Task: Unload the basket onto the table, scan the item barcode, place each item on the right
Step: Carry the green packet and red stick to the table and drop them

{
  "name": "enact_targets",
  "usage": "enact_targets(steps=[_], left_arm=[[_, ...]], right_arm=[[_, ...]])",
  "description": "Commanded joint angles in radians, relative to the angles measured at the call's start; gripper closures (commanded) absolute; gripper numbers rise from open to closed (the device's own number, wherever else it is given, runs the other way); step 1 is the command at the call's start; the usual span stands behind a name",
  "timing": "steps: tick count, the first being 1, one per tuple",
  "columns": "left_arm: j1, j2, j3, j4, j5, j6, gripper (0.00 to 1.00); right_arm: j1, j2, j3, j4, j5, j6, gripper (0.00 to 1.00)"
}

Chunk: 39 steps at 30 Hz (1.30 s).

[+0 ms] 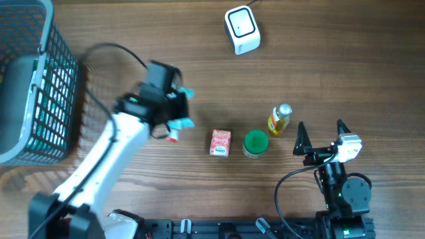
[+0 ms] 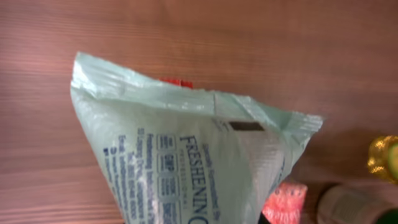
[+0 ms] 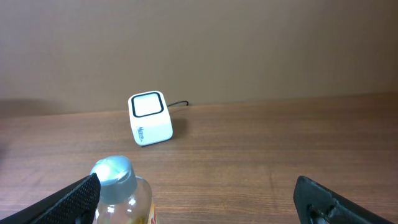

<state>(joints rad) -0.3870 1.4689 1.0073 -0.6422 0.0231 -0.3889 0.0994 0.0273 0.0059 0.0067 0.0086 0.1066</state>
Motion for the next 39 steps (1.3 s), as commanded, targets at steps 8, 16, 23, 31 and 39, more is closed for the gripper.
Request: enact_targets(steps=[8,16,23,31,39], left_arm=[[-0.178,0.164,-0.074,0.167,-0.037,-0.09,0.0],[-0.192,0.026,-0.051,0.125,-0.042,-0.091,0.0],[-0.326,-0.014,-0.051,-0.008,-0.368,-0.073,0.0],[-0.454,-0.023,-0.021,-0.026,-0.483,0.059,0.0],[-0.349,-0.025,-0.021,0.065,-0.332,-0.003,0.0]], right_arm=[[-0.005,-0.003,-0.001,0.003,0.014,-0.01,0.0],[-0.005,-0.003,-0.001,0.002,0.014,-0.01,0.0],[-0.005,-0.003,-0.001,0.003,0.014,-0.01,0.0],[-0.005,-0.003,-0.001,0.003,0.014,-0.01,0.0],[-0.005,-0.003,-0.001,0.003,0.014,-0.01,0.0]])
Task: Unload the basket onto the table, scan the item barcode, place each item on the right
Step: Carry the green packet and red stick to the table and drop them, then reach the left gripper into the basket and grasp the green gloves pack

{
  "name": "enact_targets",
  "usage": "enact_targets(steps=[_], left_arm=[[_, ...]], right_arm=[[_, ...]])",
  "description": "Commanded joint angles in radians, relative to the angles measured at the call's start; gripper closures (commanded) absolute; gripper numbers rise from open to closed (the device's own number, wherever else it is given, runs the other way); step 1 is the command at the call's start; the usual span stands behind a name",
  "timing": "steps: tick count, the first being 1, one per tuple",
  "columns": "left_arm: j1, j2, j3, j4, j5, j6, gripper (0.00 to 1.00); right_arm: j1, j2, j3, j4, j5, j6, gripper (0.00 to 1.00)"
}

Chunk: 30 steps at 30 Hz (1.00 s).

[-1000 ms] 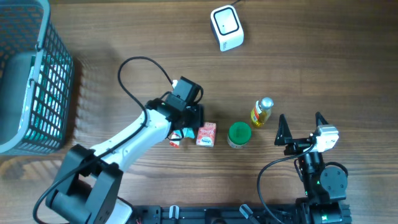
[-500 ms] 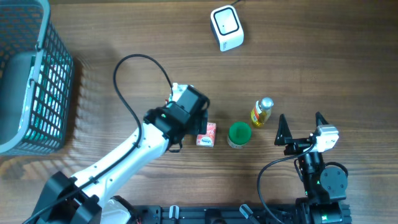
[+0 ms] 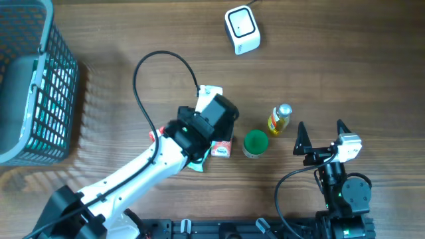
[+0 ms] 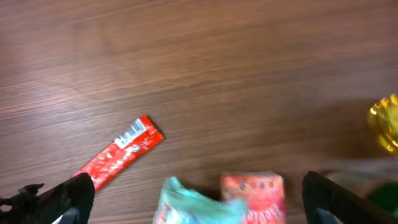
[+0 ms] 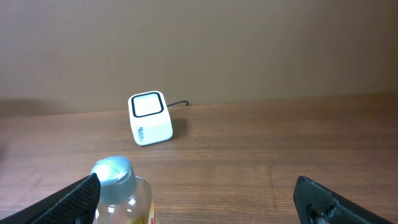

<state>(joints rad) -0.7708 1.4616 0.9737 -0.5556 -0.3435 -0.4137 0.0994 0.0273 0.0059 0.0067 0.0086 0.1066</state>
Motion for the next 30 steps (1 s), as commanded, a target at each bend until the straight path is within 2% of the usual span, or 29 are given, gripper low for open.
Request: enact_targets(steps=[1,3,6,10,12,17,21,24,30], left_arm=[[0.055,-0.023,0.018,-0.019,0.041,0.014,0.0],[0.105,-0.047,0.06,-0.048,0.04,0.041,0.0],[0.257,-0.123,0.241,-0.129,0.035,0.187,0.0],[0.555,-0.174,0.556,-0.19,0.035,0.32,0.0],[0.729,-0.176,0.642,-0.18,0.035,0.359,0.0],[1.151,-0.144,0.658,-0.153,0.063,0.361,0.0],[1.405,-0.036,0.655,-0.195,0.167,0.362,0.0],[1.514,0.076,0.655,-0.228,0.206,0.364,0.0],[1.611,0.331,0.655,-0.282,0.441,0.581,0.0]], right_arm=[[-0.005,-0.003,-0.001,0.003,0.014,-0.01,0.0],[-0.005,-0.003,-0.001,0.002,0.014,-0.01,0.0],[-0.005,-0.003,-0.001,0.003,0.014,-0.01,0.0],[-0.005,-0.003,-0.001,0.003,0.014,-0.01,0.0],[-0.005,-0.003,-0.001,0.003,0.014,-0.01,0.0],[-0.005,-0.003,-0.001,0.003,0.014,-0.01,0.0],[-0.005,-0.003,-0.001,0.003,0.014,-0.01,0.0],[-0.005,-0.003,-0.001,0.003,0.014,-0.01,0.0],[-0.005,-0.003,-0.001,0.003,0.014,-0.01,0.0]])
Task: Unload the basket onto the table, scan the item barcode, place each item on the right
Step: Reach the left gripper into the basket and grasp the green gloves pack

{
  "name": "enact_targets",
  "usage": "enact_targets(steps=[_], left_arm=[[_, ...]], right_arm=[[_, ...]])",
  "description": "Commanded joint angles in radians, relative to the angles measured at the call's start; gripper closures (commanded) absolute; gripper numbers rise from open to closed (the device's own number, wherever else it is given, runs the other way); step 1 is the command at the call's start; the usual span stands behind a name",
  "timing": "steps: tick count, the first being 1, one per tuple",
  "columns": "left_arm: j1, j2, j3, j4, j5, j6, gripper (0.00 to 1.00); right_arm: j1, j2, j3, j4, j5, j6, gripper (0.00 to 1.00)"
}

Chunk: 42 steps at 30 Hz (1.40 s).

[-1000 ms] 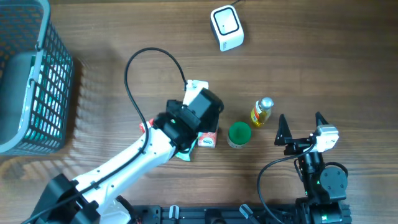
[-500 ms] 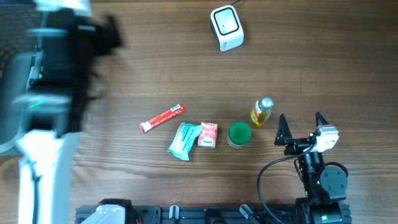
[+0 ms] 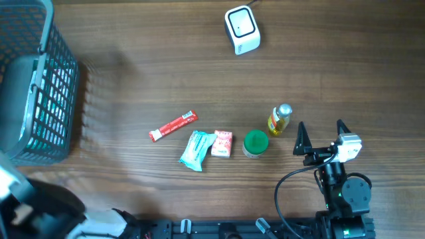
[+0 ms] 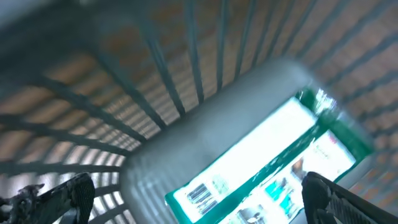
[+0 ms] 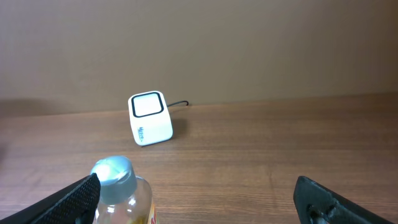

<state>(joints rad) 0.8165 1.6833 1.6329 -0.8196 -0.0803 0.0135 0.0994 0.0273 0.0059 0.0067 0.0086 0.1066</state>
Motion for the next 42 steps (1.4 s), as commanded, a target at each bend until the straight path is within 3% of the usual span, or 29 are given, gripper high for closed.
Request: enact_targets(steps=[1,6,9,20,24,28,32,34,36,40,42], left_arm=[[0.024,0.14,-0.004,-0.024,0.203,0.185,0.0],[0.015,0.291,-0.004,-0.049,0.352,0.332,0.0],[0.009,0.366,-0.004,-0.061,0.364,0.406,0.0],[0.009,0.499,-0.01,-0.003,0.362,0.405,0.0],[-0.004,0.505,-0.01,-0.057,0.495,0.406,0.01],[-0.026,0.505,-0.01,-0.108,0.583,0.406,0.07],[-0.054,0.505,-0.01,-0.136,0.589,0.405,0.34],[-0.063,0.505,-0.01,-0.14,0.589,0.404,0.37],[-0.07,0.505,-0.01,-0.14,0.589,0.398,0.48],[-0.083,0.505,-0.01,-0.139,0.589,0.398,0.96],[-0.089,0.505,-0.01,-0.142,0.589,0.398,0.96]], right_arm=[[-0.005,-0.003,-0.001,0.003,0.014,-0.01,0.0],[-0.005,-0.003,-0.001,0.002,0.014,-0.01,0.0],[-0.005,-0.003,-0.001,0.003,0.014,-0.01,0.0],[-0.005,-0.003,-0.001,0.003,0.014,-0.01,0.0],[-0.005,-0.003,-0.001,0.003,0.014,-0.01,0.0],[-0.005,-0.003,-0.001,0.003,0.014,-0.01,0.0],[-0.005,-0.003,-0.001,0.003,0.014,-0.01,0.0],[-0.005,-0.003,-0.001,0.002,0.014,-0.01,0.0],[-0.005,-0.003,-0.001,0.003,0.014,-0.01,0.0],[-0.005,-0.003,-0.001,0.003,0.014,-0.01,0.0],[-0.005,-0.003,-0.001,0.003,0.014,-0.01,0.0]])
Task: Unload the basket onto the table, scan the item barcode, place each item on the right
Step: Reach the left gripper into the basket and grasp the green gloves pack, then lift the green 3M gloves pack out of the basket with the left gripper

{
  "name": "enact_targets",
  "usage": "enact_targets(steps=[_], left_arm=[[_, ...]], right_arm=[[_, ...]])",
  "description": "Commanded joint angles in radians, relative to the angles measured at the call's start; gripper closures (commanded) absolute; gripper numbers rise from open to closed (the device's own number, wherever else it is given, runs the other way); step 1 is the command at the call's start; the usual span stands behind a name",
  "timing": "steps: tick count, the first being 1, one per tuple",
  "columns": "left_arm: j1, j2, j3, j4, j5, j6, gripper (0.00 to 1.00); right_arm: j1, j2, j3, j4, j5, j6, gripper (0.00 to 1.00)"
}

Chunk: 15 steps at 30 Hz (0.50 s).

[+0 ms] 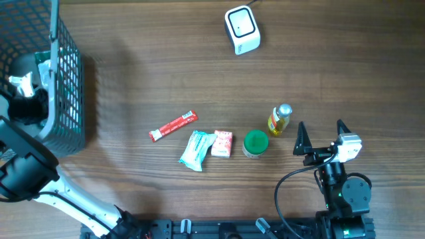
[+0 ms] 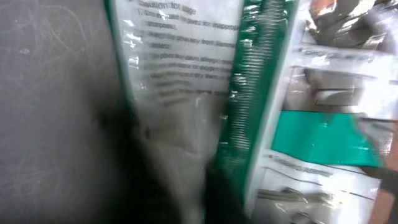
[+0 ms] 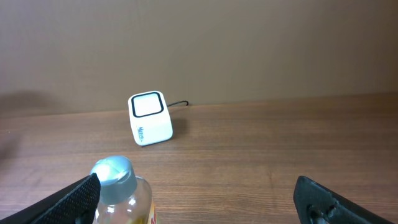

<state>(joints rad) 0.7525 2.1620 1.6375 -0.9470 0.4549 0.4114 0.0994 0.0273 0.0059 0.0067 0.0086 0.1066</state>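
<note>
The white barcode scanner stands at the table's far edge, also in the right wrist view. My left gripper is down inside the grey wire basket at the far left. Its camera is pressed close to white-and-green packets; its fingers are hidden in blur. My right gripper rests open near the front right, nothing between its fingers.
A row lies mid-table: red stick pack, mint-green pouch, small red box, green-lidded jar, yellow bottle with silver cap, the cap just ahead of the right gripper.
My left gripper was above the basket, looking down through its bars at a white-and-green packet. Now it is inside the basket, hard against the packets. The right arm has not moved.
My left gripper first held the mint-green pouch above the table, near the red stick pack. Then it stood open with the pouch lying beside the red box. After that it was over the basket at the left, and now it is inside it.
</note>
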Motion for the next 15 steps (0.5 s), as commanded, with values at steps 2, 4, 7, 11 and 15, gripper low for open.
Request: enact_targets(steps=[2,4,7,11,15], left_arm=[[-0.022,0.021,-0.014,-0.016,0.054,0.0,0.96],[-0.013,0.002,-0.009,-0.015,0.053,-0.024,0.96],[0.008,-0.055,0.029,-0.016,0.055,-0.13,0.96],[0.026,-0.211,0.054,-0.003,0.05,-0.167,0.96],[0.053,-0.382,0.054,0.052,-0.012,-0.307,0.96]], right_arm=[[-0.005,-0.003,-0.001,0.003,0.014,-0.01,0.0],[-0.005,-0.003,-0.001,0.003,0.014,-0.01,0.0],[-0.005,-0.003,-0.001,0.002,0.014,-0.01,0.0],[-0.005,-0.003,-0.001,0.003,0.014,-0.01,0.0],[-0.005,-0.003,-0.001,0.003,0.014,-0.01,0.0]])
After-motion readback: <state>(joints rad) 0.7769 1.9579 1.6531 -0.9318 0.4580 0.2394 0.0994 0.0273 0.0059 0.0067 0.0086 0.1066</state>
